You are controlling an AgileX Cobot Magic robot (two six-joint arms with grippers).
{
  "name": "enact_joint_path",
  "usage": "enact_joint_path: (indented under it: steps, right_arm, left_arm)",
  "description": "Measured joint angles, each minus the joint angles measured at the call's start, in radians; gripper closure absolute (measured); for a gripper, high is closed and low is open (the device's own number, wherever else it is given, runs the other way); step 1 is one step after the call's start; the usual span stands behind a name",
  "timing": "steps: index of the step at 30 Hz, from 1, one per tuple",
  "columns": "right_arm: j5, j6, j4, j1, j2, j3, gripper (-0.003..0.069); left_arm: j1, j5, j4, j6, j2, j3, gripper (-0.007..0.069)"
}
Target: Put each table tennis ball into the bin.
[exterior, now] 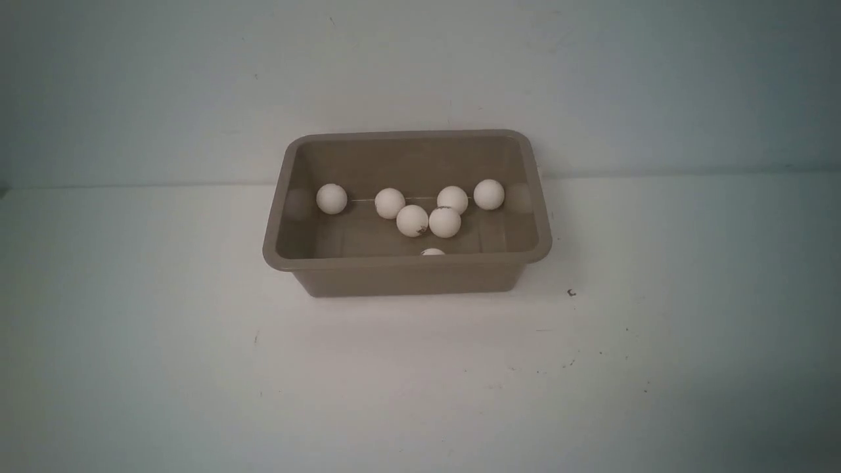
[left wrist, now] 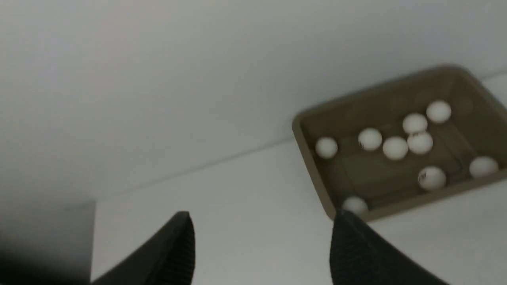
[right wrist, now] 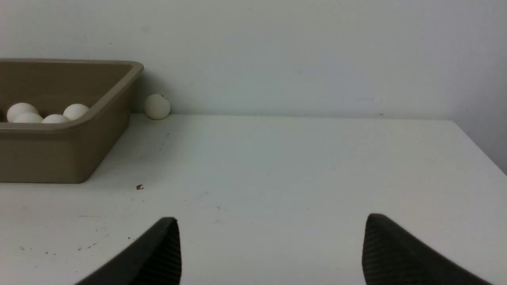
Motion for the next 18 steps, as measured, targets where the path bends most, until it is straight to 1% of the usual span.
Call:
enact_joint_path:
  steps: [3,4,6,9,10,12,13,18]
  right_arm:
    - [0.000,0.000,0.000,0.000,0.000,0.000,0.0102]
    - [0.000,0.000,0.000,0.000,0.000,0.000,0.0102]
    - [0.000,0.000,0.000,0.000,0.000,0.000,0.0102]
    - [0.000,0.000,0.000,0.000,0.000,0.000,0.0102]
    - [0.000,0.000,0.000,0.000,0.000,0.000,0.0102]
    - [0.000,0.000,0.000,0.000,0.000,0.000,0.0102]
    - [0.000,0.000,0.000,0.000,0.000,0.000,0.0102]
    - [0.000,0.000,0.000,0.000,0.000,0.000,0.0102]
  left_arm:
    - [0.000,-0.170,0.011,-0.030,-0.082,0.308,0.0209]
    - [0.000,-0.272,0.012,-0.051,-0.123,0.449,0.0209]
    - [0.000,-0.412,0.014,-0.085,-0.181,0.670,0.0209]
    - [0.000,-0.547,0.016,-0.120,-0.235,0.864,0.0209]
    - [0.000,-0.653,0.017,-0.143,-0.269,1.001,0.0209]
    - [0.000,-0.754,0.017,-0.156,-0.310,1.121,0.0209]
    - [0.000,-0.835,0.017,-0.162,-0.334,1.210,0.0209]
    - [0.000,-1.047,0.019,-0.162,-0.420,1.411,0.0209]
